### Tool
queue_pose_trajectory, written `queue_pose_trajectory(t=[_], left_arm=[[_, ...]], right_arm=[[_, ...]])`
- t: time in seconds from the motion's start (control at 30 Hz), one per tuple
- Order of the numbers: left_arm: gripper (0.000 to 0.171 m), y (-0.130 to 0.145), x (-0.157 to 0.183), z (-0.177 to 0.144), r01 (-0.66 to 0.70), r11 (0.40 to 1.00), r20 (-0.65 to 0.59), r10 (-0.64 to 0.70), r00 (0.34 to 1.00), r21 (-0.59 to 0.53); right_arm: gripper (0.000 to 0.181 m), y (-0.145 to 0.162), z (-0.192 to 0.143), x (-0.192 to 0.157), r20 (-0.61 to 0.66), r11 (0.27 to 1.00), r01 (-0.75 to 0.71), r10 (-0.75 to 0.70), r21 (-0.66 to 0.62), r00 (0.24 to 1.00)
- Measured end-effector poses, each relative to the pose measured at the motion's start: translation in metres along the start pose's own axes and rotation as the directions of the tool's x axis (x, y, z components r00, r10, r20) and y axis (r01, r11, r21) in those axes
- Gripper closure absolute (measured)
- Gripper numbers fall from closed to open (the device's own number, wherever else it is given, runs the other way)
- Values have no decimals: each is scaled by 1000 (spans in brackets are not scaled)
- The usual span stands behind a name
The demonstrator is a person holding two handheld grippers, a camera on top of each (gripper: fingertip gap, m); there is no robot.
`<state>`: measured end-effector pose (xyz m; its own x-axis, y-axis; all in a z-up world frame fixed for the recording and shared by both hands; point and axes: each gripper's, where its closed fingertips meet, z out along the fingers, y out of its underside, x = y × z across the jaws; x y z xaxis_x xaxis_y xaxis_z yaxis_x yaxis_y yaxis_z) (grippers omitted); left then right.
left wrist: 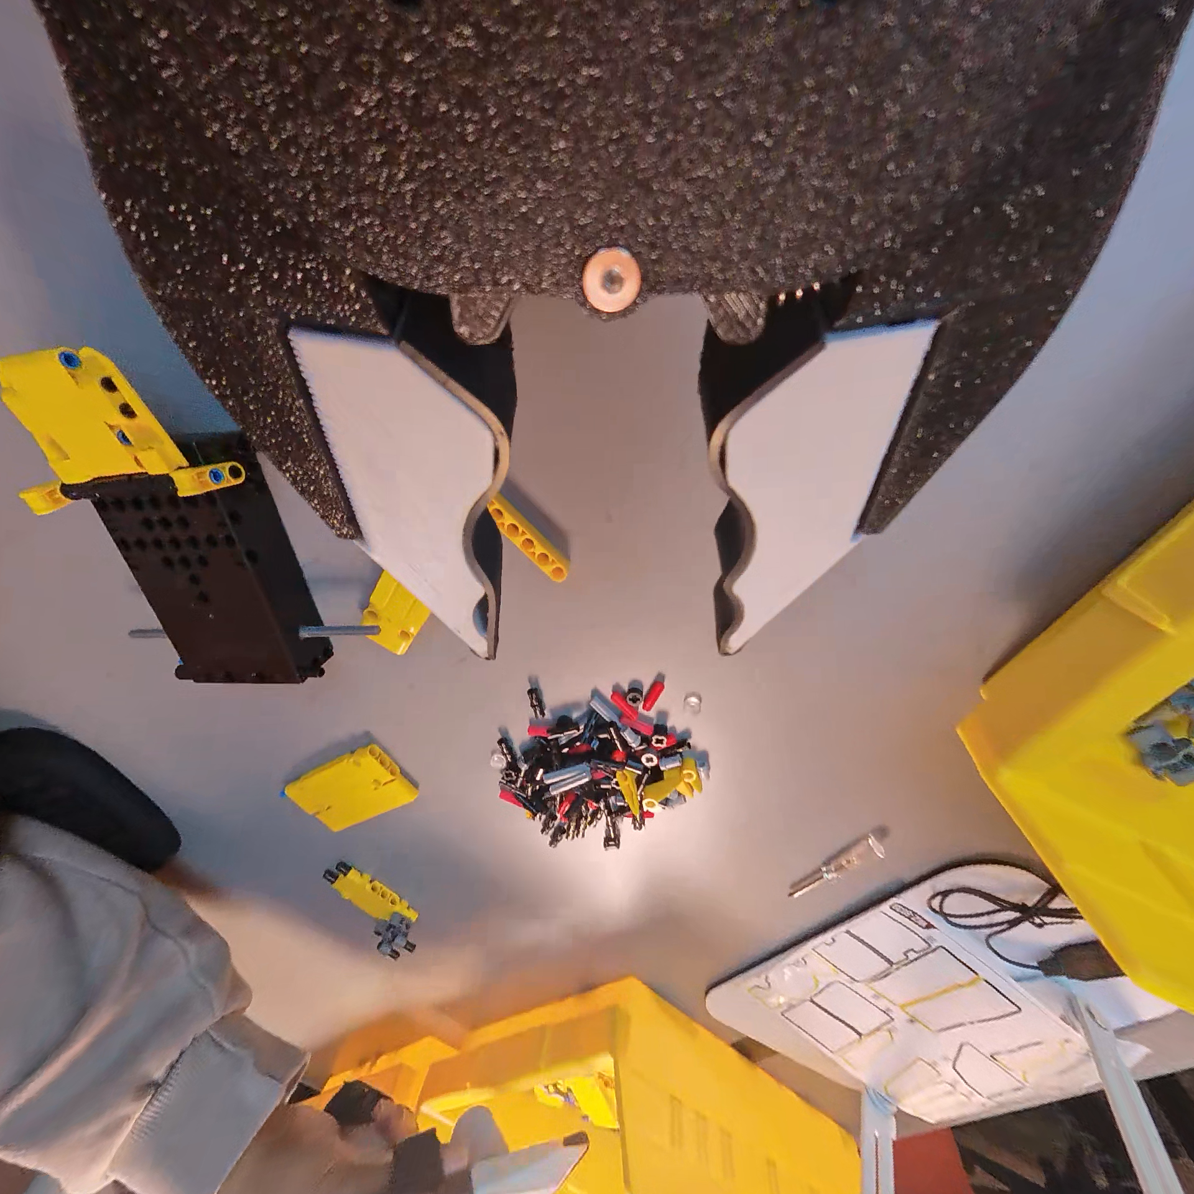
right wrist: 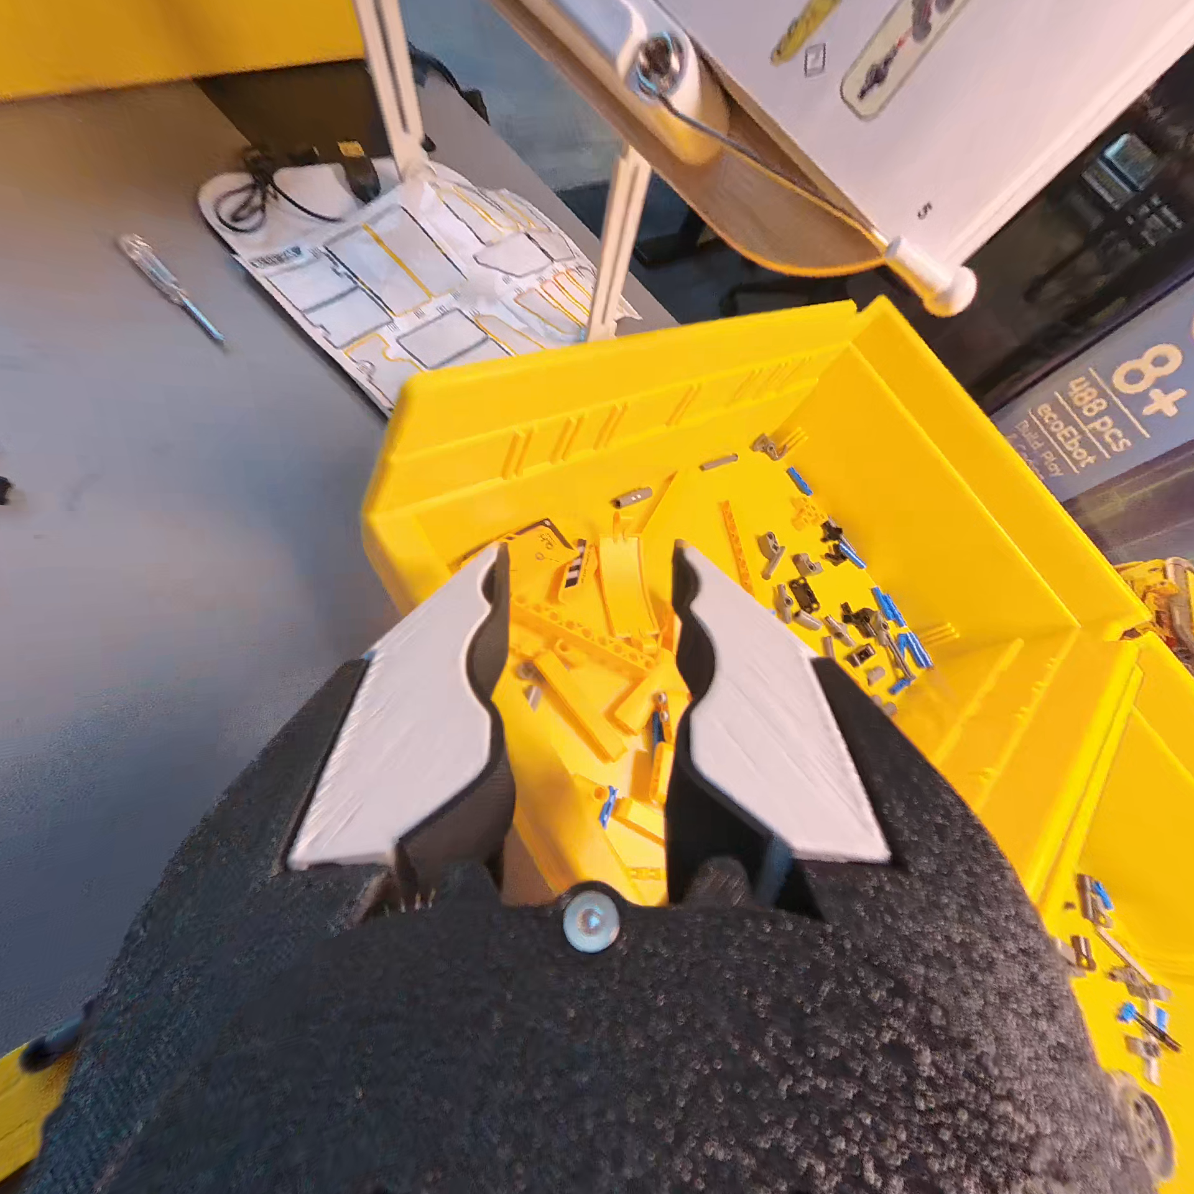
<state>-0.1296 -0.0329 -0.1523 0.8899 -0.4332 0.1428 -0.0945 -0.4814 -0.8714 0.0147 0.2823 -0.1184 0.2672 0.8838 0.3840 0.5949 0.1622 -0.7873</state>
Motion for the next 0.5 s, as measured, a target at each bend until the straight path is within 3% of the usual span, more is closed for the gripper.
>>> queue_pose_trajectory(t=[0.13,0.23,0.4,0.5], left_arm=[[112,14,5,1,23,997,-45,-27,999,-79],[114,33,9,6,25,982,-57,-36,998,-186],[127,50,19,12,-21,955,-57,4,998,-296],[133,52,28,11,-48,941,-67,27,997,-335]], right_arm=[[96,-29,-24,-38,116,996,42,-51,83,992],[95,-42,-40,-75,202,991,79,-99,107,974],[140,-59,-67,-142,344,973,104,-172,206,923],[171,-69,-82,-174,402,959,46,-161,280,901]])
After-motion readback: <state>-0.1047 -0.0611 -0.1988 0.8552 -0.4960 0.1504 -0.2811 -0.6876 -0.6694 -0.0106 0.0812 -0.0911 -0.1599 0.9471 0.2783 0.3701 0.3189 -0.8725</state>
